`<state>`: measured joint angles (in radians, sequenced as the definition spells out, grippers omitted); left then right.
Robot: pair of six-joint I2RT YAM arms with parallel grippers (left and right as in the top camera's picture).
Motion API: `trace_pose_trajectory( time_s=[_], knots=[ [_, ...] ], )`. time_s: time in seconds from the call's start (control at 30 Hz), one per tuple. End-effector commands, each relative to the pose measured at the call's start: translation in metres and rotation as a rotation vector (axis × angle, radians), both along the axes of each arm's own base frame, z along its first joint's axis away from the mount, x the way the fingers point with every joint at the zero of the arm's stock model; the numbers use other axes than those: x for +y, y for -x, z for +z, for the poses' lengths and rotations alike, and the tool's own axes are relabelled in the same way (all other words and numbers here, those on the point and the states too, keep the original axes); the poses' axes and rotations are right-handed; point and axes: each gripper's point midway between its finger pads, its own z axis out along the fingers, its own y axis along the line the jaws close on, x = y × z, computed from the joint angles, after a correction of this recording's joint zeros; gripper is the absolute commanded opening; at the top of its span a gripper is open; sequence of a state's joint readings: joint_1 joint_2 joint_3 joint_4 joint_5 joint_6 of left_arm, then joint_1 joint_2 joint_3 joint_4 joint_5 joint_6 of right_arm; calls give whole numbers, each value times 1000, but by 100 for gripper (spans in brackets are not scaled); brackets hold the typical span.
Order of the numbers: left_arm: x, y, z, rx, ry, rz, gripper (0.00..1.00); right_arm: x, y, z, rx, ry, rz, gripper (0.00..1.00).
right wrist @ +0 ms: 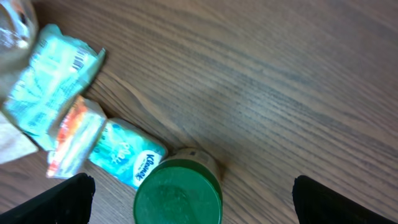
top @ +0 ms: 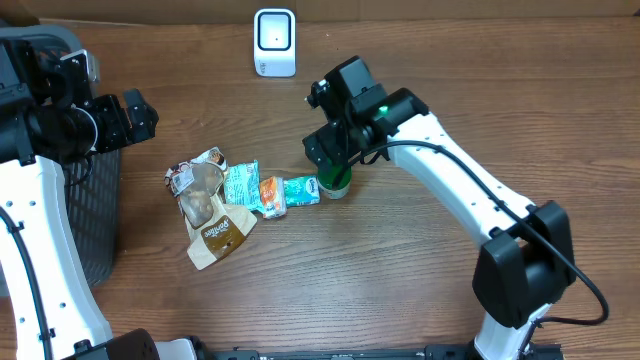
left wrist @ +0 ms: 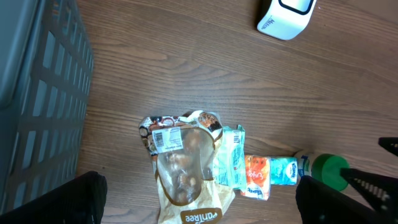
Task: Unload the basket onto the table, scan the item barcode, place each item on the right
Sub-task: 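Move the right gripper over the green-capped jar, then lower the right gripper and grasp the green-capped jar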
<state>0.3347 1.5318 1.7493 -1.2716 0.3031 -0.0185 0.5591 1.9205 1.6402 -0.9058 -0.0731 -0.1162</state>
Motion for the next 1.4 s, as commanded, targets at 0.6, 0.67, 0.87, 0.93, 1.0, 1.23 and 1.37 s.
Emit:
trace_pose_trajectory(
  time_s=[0.6, 0.67, 0.87, 0.93, 1.0, 1.23, 1.37],
  knots=[
    [0, -1, 5, -16, -13, -15, 100, 15, 31, -51, 120, 123, 46, 95],
    [0, -1, 5, -16, -13, -15, 100, 11, 31, -54, 113, 150, 26, 92],
    [0, -1, 5, -16, -13, -15, 99, -7, 25, -56, 124, 174, -227, 87],
    [0, -1, 5, -16, -13, -15, 100, -9, 27, -56, 144, 162, -291, 84],
    [0, -1, 5, -16, -13, -15, 99, -9, 27, -56, 157, 149, -333, 81],
    [0, -1, 5, -16, -13, -15, 100, -9, 27, -57, 189, 102, -479, 76],
    [0, -1, 5, -16, -13, -15, 99, -7, 29, -57, 226, 54, -605, 75]
  ],
)
